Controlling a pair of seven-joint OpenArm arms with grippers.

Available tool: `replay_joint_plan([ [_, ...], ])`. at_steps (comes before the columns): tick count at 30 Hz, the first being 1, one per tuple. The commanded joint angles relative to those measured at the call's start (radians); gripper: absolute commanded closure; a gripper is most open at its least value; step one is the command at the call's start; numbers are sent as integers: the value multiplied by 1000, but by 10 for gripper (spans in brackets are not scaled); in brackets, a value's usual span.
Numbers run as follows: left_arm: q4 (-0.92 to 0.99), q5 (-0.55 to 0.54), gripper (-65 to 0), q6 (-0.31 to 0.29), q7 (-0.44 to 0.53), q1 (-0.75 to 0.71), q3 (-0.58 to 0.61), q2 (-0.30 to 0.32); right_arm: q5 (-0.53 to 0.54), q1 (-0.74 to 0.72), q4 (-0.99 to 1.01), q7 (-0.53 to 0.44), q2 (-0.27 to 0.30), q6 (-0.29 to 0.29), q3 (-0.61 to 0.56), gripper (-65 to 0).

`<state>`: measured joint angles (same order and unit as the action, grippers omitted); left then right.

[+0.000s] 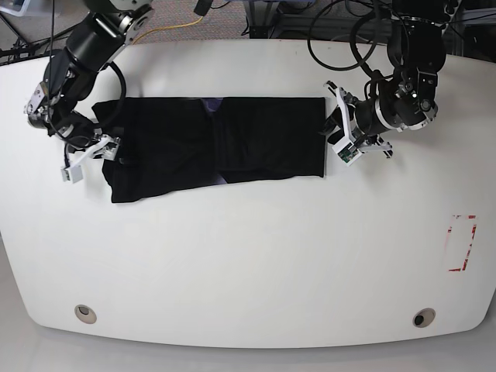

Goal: Fold the T-shirt properly
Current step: 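Regrasp the folded strip ends with both grippers, then fold the strip end with the right gripper toward the left gripper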

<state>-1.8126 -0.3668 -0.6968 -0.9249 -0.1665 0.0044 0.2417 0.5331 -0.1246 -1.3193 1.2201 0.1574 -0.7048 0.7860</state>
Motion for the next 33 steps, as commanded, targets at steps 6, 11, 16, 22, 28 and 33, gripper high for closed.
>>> replay_joint_plan([
  [6,78,-13,-128,-1,96,5,-5,6,34,10,-58,66,-37,7,-20,-553],
  [11,136,-13,-128,-1,134,9,-2,5,38,7,-58,56,-35,7,-21,-355],
  [16,181,-10,-128,-1,137,41,-4,-31,38,4,-65,56,-25,7,-21,-94],
  [22,213,-10,-128,-1,139,49,-4,-43,38,7,-157,59,-18,7,-43,0],
  [28,213,-10,-128,-1,139,49,-2,-77,38,29,-276,74,-22,7,-72,0],
  [33,215,-10,-129,-1,139,49,1,-80,40,41,-388,108,-31,7,-104,0],
])
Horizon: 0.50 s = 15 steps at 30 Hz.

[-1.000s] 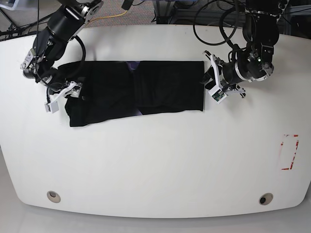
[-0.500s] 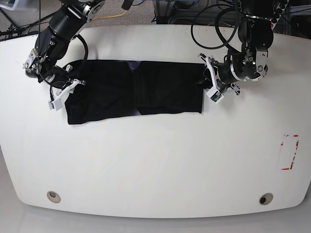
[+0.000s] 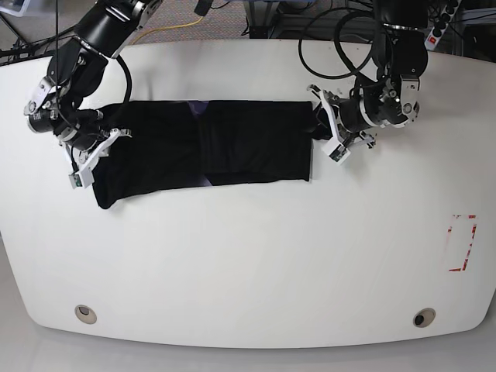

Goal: Fold the T-shirt properly
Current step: 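Fold the strip end with the right gripper toward the left gripper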

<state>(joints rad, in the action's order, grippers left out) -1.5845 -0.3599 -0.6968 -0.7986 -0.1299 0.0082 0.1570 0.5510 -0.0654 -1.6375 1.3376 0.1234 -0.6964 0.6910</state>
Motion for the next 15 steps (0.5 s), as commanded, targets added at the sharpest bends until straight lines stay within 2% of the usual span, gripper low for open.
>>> replay_joint_plan([
  [1,-14,-18,-129,-1,12,13,-3,2,22,-7,-99,-5,-9,-2,-17,0],
  [8,-14,-17,-129,-1,11,14,-3,-17,24,16,-269,4,-66,-2,-98,0],
  [15,-14,-17,-129,-1,8,14,-3,-35,24,8,-347,49,-135,-2,-175,0],
])
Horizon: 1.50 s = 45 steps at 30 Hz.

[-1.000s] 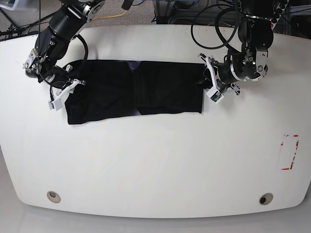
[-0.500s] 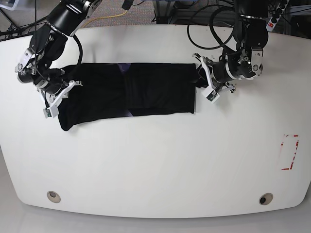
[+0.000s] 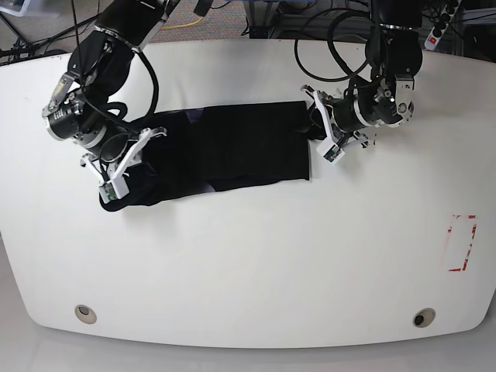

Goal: Fold the T-shirt properly
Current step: 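Fold the strip end with the right gripper toward the left gripper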

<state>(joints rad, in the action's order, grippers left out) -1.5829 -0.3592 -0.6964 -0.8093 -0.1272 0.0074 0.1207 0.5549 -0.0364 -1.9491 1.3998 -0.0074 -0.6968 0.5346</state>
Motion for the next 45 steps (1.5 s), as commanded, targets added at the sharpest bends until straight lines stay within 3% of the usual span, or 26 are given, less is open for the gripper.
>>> replay_joint_plan([
  [1,-15,-18,-129,-2,18,11,-2,1,20,-21,-37,-14,-9,-1,-29,0],
  [15,-17,-18,-131,-2,18,11,-2,1,12,-23,-32,-60,-95,-1,-273,0],
  [29,-23,-24,-131,-2,18,11,-2,1,12,-23,89,-152,-92,-1,-436,-2],
  [31,-23,-24,-131,-2,18,11,-2,1,12,-23,118,-170,-90,-1,-456,-70],
  [36,-24,-25,-131,-2,18,11,-2,1,12,-23,139,-193,-82,-1,-477,-352],
  [40,-30,-28,-129,-2,20,11,-2,1,11,-23,139,-201,-84,-1,-492,-526],
  [43,-66,-28,-129,-2,21,11,-7,1,11,-24,136,-211,-79,-1,-509,-587],
  [45,-98,-28,-129,-2,21,10,-11,1,17,-24,129,-211,-78,-1,-509,-580],
])
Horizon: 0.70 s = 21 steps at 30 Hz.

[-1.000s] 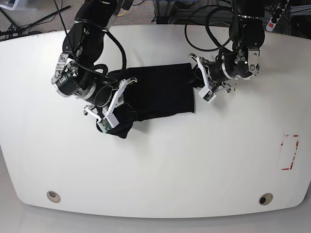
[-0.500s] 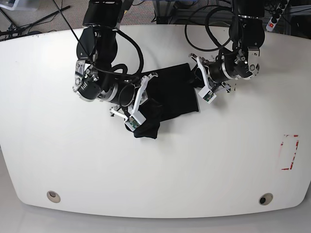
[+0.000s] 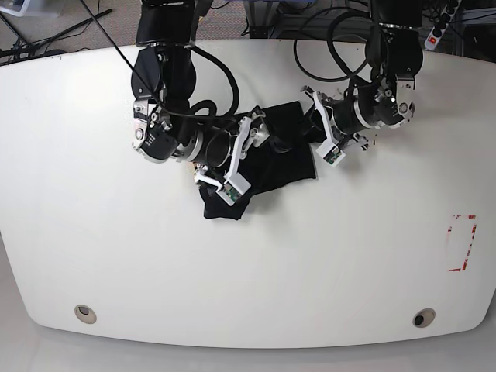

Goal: Fold the T-shirt properly
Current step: 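Fold the strip end with the right gripper toward the left gripper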

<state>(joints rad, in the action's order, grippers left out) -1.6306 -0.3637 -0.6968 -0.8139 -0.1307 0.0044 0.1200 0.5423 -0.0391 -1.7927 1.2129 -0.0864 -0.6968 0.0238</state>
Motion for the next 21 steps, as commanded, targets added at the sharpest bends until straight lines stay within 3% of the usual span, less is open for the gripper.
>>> replay_joint_plan([
  [1,-69,-24,-128,-1,26,13,-19,2,29,-20,-43,-25,3,-1,1,-574],
  [8,-133,-24,-128,-1,23,6,-156,2,32,25,-207,-20,46,-1,6,-560],
  [14,-148,-24,-128,-1,21,-14,-280,8,32,46,-220,-23,81,-1,21,-560],
  [21,-145,-24,-128,-1,21,-56,-324,63,31,31,-207,-20,81,-1,227,-560],
])
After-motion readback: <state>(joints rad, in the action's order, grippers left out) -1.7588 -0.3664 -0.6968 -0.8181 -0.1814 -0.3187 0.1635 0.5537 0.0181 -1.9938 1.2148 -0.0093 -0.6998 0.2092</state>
